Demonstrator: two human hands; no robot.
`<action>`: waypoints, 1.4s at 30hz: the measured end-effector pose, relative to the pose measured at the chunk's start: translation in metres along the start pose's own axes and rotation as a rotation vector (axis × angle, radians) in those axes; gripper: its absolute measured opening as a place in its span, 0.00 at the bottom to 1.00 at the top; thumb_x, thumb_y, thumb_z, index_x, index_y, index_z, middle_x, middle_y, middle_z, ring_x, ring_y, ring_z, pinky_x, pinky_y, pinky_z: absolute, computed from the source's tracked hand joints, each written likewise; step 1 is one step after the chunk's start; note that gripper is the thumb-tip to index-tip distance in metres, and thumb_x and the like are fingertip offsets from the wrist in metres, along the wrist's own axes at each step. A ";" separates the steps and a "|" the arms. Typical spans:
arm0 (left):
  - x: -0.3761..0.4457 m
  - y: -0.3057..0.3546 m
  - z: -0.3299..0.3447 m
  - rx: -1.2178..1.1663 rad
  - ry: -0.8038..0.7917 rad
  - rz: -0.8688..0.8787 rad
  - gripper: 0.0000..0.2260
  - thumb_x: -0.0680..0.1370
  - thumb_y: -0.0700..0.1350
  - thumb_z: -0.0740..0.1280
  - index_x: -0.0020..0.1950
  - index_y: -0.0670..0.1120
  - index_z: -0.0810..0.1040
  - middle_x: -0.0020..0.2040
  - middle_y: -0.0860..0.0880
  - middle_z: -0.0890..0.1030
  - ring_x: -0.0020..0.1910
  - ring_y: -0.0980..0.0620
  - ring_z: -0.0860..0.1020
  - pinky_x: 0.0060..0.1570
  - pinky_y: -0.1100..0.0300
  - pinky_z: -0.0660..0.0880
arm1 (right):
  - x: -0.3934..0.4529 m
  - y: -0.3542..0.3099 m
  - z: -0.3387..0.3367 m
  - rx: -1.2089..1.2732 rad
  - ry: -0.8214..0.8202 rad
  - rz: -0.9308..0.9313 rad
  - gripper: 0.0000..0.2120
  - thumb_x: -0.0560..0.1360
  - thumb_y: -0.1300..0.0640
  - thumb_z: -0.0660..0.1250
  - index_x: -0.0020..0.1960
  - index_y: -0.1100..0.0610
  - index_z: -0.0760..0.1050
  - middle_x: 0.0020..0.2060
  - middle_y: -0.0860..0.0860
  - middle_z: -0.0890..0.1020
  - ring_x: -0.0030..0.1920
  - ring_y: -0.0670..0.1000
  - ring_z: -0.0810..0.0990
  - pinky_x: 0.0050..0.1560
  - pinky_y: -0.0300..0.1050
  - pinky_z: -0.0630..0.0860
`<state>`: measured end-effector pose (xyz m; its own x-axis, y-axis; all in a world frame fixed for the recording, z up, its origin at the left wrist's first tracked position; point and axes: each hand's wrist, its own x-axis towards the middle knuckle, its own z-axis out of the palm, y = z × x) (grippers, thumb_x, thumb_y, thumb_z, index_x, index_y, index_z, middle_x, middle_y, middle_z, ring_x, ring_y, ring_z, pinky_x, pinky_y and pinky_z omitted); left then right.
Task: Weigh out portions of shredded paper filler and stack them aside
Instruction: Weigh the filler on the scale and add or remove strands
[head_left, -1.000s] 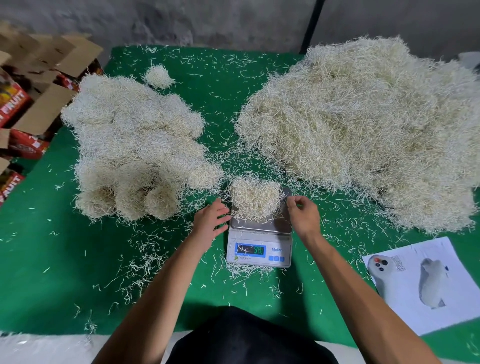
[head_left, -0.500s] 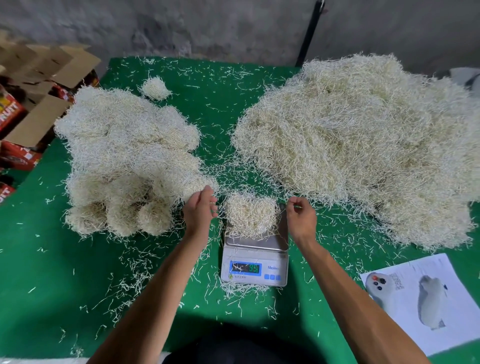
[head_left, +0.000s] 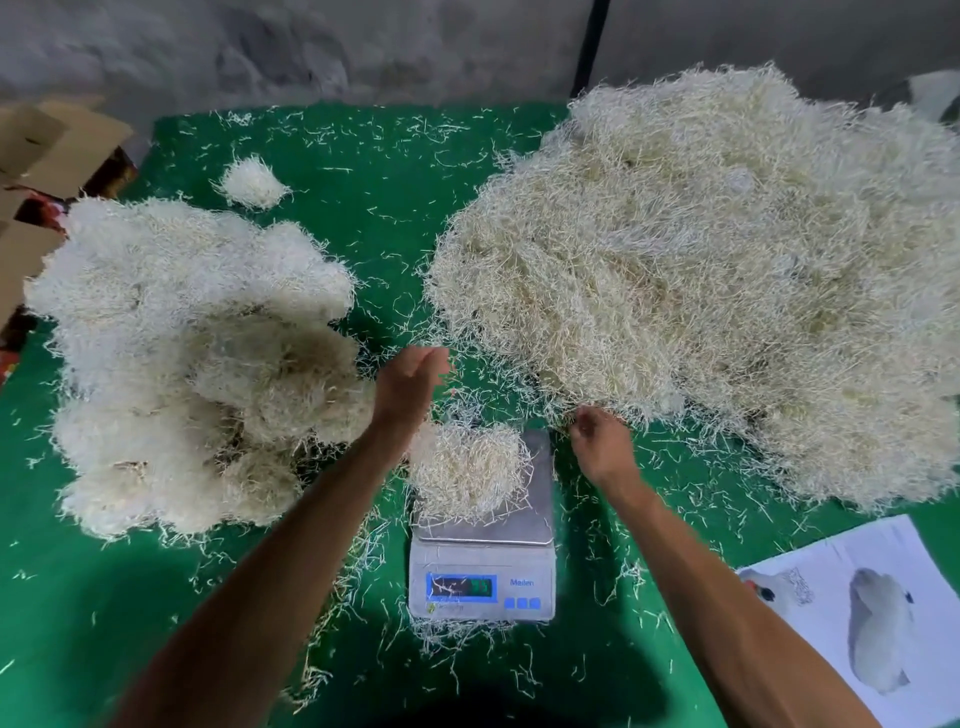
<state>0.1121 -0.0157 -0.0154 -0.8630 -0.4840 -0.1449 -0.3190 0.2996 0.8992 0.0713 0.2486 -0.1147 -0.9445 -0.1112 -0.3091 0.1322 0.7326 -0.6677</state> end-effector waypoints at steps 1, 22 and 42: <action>0.007 -0.001 0.001 -0.006 0.001 -0.019 0.18 0.82 0.47 0.65 0.48 0.31 0.78 0.38 0.34 0.79 0.34 0.49 0.72 0.35 0.59 0.69 | 0.002 0.002 0.001 -0.099 0.031 -0.081 0.09 0.84 0.57 0.64 0.63 0.55 0.76 0.55 0.54 0.82 0.40 0.48 0.82 0.41 0.42 0.84; 0.019 0.051 0.082 0.221 -0.311 0.247 0.26 0.76 0.42 0.74 0.73 0.51 0.73 0.66 0.47 0.75 0.63 0.48 0.74 0.57 0.61 0.76 | 0.032 -0.067 -0.052 -0.008 0.412 -0.532 0.22 0.82 0.39 0.58 0.48 0.56 0.80 0.44 0.51 0.72 0.37 0.46 0.71 0.29 0.37 0.71; 0.064 0.250 0.032 0.354 -0.324 0.538 0.08 0.69 0.52 0.81 0.40 0.62 0.83 0.40 0.65 0.83 0.40 0.68 0.80 0.40 0.68 0.72 | 0.046 -0.141 -0.140 -0.134 0.707 -0.580 0.10 0.80 0.49 0.70 0.48 0.56 0.78 0.39 0.48 0.75 0.38 0.49 0.72 0.37 0.42 0.66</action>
<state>-0.0350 0.0546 0.1874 -0.9916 0.0571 0.1160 0.1225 0.7028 0.7008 -0.0330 0.2342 0.0595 -0.8215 -0.0815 0.5643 -0.4134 0.7668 -0.4911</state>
